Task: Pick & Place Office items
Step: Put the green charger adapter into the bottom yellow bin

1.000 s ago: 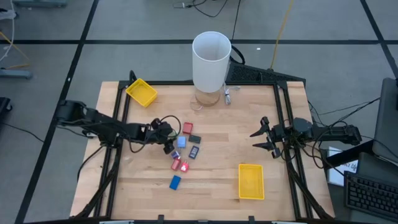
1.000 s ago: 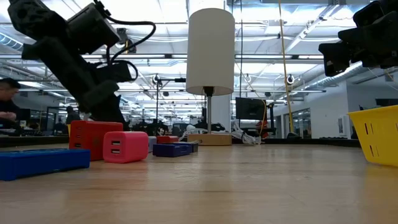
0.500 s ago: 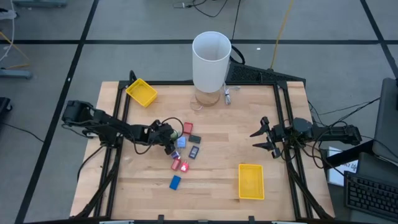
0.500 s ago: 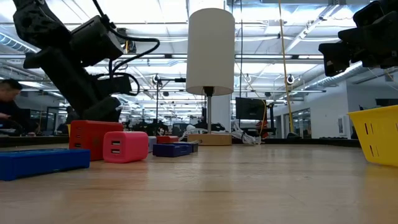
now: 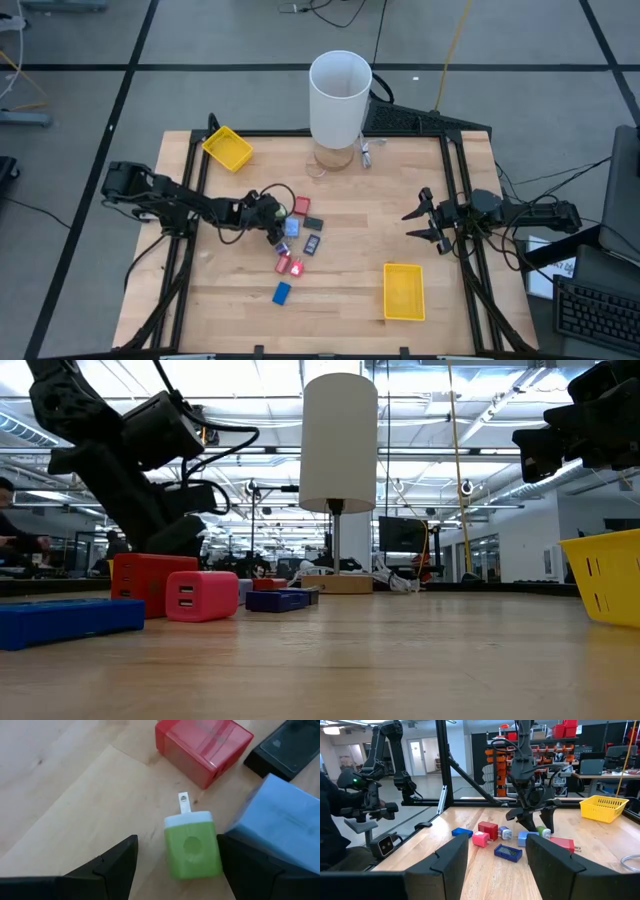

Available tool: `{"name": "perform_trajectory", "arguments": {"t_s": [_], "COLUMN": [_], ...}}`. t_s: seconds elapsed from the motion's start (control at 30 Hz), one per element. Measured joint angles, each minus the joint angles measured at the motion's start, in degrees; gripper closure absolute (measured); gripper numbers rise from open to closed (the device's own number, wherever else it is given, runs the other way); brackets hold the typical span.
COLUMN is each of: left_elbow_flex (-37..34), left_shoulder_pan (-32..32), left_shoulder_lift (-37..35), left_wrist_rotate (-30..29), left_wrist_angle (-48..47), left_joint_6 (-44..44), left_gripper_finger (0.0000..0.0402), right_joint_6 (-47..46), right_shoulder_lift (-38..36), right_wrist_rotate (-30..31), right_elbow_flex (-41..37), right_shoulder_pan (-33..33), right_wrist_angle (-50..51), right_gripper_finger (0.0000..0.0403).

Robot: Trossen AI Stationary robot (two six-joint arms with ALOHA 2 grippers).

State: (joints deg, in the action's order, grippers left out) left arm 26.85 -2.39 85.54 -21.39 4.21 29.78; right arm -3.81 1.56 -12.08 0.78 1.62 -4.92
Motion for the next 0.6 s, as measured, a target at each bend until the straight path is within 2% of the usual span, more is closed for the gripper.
{"name": "perform_trajectory", "arguments": {"t_s": [0.17, 0.47, 0.6], "left_elbow_flex": [0.0, 0.0, -0.02], "left_shoulder_pan": [0.72, 0.62, 0.61], "left_shoulder_lift": [-0.04, -0.04, -0.25], "left_wrist_rotate": [2.58, 2.2, 2.04], "left_wrist_angle": [-0.2, -0.15, 0.17], "left_joint_6": [0.29, -0.12, -1.18], "left_gripper_finger": [0.0158, 0.0264, 0.0268], "right_joint_6": [0.0, 0.0, 0.0], "right_shoulder_lift": [0.0, 0.0, 0.0], "right_wrist_rotate": [0.0, 0.0, 0.0], "right_elbow_flex": [0.01, 0.02, 0.0], "right_shoulder_pan": [-0.01, 0.0, -0.02], "right_wrist_angle": [0.0, -0.01, 0.01], "right_gripper_finger": [0.0216, 0.0216, 0.0216]}}
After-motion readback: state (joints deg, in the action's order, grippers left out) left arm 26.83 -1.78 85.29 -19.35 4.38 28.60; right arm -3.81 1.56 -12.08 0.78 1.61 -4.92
